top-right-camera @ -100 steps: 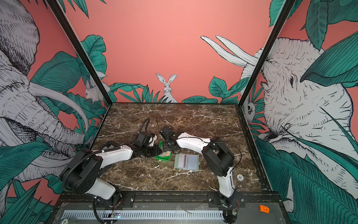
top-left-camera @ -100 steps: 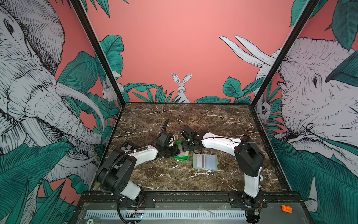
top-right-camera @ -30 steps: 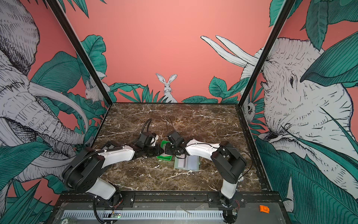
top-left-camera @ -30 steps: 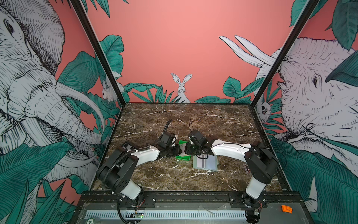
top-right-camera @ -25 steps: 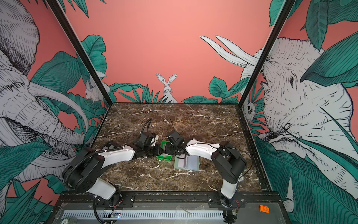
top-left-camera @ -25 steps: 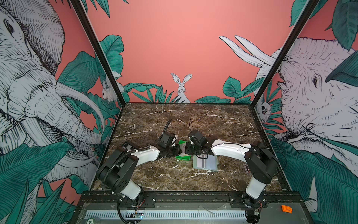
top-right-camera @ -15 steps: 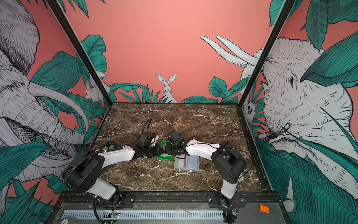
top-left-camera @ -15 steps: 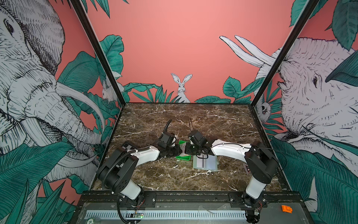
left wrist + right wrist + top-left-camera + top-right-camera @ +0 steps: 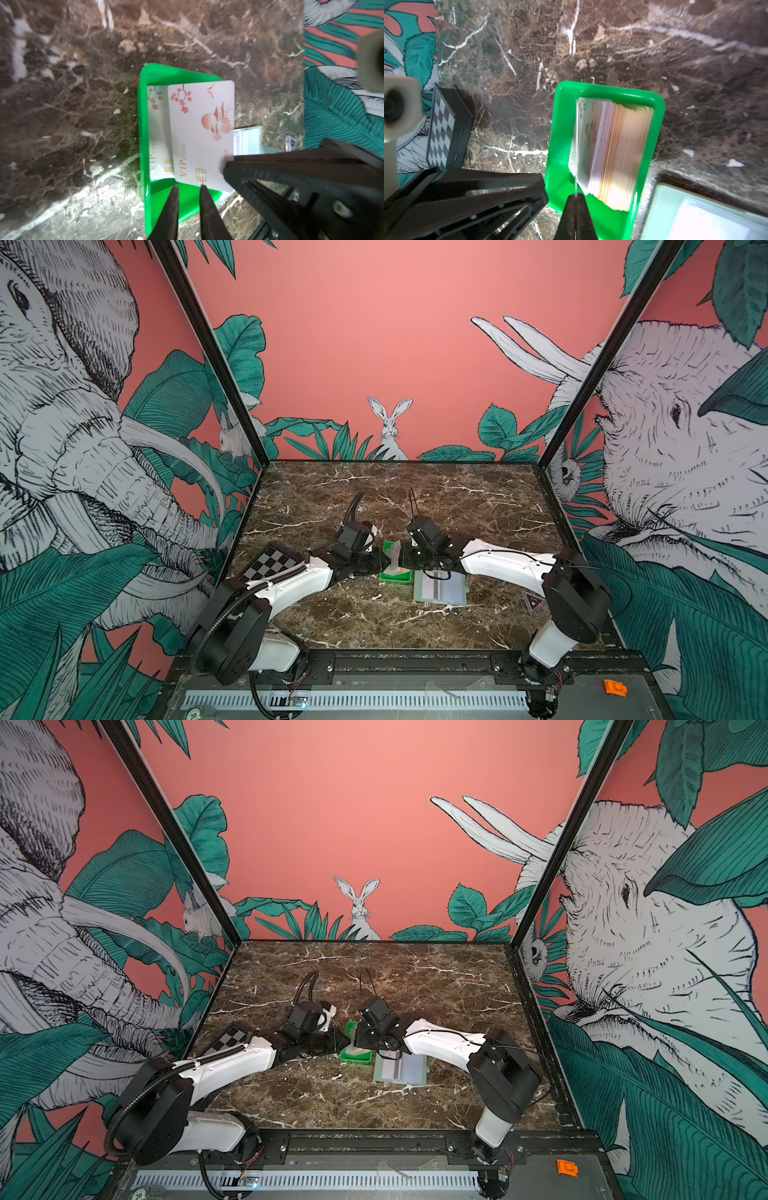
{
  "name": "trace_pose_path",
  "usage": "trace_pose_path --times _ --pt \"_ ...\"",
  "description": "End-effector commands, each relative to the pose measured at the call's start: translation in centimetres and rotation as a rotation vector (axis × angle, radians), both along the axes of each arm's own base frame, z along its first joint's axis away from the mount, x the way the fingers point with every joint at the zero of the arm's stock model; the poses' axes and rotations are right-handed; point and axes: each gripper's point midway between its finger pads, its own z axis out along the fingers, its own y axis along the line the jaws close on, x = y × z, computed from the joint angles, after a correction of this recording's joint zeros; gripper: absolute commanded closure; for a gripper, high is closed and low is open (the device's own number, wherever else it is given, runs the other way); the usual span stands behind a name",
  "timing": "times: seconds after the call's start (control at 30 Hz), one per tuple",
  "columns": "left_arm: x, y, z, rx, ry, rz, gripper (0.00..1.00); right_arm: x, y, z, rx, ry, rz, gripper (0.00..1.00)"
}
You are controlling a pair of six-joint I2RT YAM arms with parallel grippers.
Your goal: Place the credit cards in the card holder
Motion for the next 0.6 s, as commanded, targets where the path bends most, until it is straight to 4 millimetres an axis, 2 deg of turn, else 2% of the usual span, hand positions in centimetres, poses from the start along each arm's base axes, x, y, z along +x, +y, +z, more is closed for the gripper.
trace_pose_path --times 0.0,0.03,0.07,0.23,0.43,0.57 --pt "-0.8 0.2 1.2 -0.023 -0.027 -0.020 0.79 -0.4 -0.7 0.8 -0.008 -0.027 -0.001 1.00" --pt "-0.9 0.1 1.5 -0.038 -0.033 -0.025 0.79 -0.4 -0.9 0.6 -0.013 -0.023 -0.003 1.00" --pt "-1.0 0.0 1.9 -0.056 -0.044 -0.031 0.78 -0.5 -0.9 2.0 0.017 -0.046 -0.004 1.00" --pt "-1.9 -1.3 4.0 -0.195 -0.087 -0.092 0.78 -1.0 -1.6 2.8 0.046 -0.059 0.002 1.00" --pt "-2.6 -2.8 6.4 -0.391 -0.156 -0.132 0.76 -1.4 -4.6 3.4 0.089 -0.100 -0.021 1.00" --pt "-2.9 -3.4 6.9 -0.414 -0.180 -0.142 0.75 -1.8 -7.0 3.9 0.113 -0.121 -0.033 1.00"
